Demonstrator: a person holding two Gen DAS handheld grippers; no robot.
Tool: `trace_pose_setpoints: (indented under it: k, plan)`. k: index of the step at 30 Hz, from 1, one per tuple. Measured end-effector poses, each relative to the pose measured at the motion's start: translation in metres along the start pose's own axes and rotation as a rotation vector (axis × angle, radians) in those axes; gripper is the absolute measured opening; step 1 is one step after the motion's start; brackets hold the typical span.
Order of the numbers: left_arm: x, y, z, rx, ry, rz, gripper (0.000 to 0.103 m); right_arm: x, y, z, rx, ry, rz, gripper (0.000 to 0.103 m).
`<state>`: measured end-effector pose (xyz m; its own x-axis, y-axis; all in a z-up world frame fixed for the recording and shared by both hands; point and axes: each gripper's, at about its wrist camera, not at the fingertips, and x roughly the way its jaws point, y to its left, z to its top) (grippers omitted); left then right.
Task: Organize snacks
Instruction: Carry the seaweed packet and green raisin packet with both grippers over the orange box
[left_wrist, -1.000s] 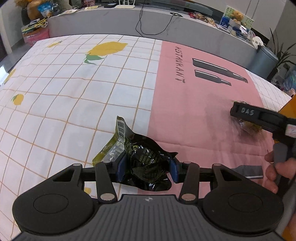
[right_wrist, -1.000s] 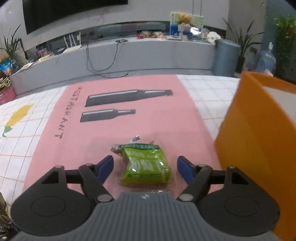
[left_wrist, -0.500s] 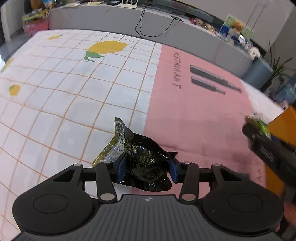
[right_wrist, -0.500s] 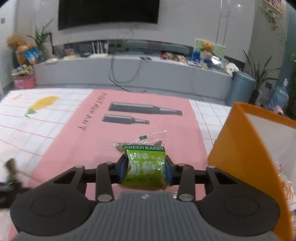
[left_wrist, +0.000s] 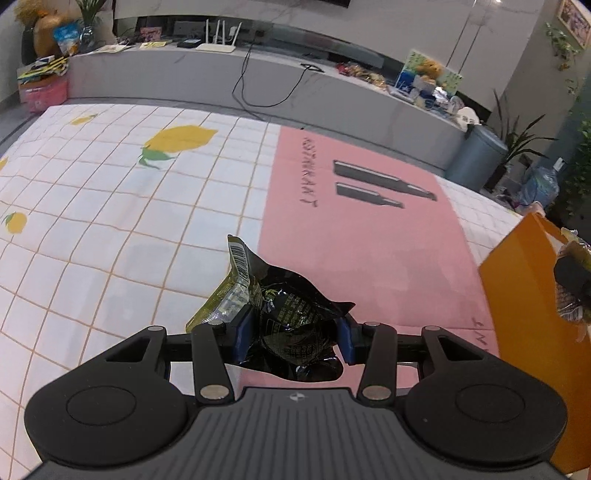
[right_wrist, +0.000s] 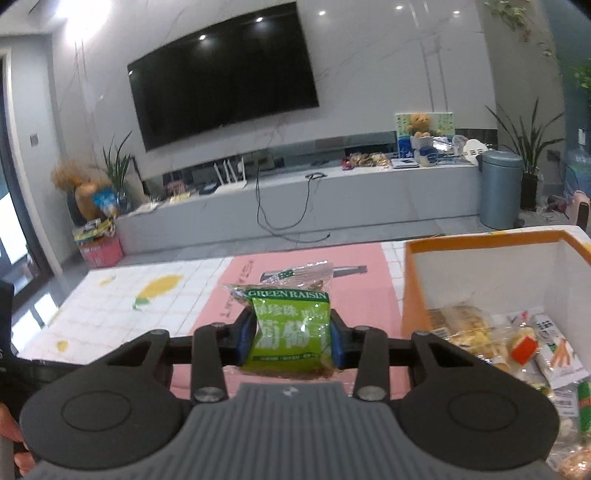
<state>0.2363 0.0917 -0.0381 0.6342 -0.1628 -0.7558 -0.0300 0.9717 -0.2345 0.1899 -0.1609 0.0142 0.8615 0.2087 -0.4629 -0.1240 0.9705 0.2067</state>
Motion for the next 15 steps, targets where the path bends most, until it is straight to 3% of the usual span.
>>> trace_pose_setpoints:
  k: [8, 15]
  plan:
    - [-0.031, -0.021, 0.000, 0.056, -0.083, -0.043, 0.051, -0.040, -0.022, 0.016, 0.052, -0.078, -0.047, 0.039]
    - [-0.054, -0.028, -0.001, 0.030, -0.093, -0.054, 0.051, -0.085, -0.036, 0.010, 0.047, -0.135, -0.107, 0.039]
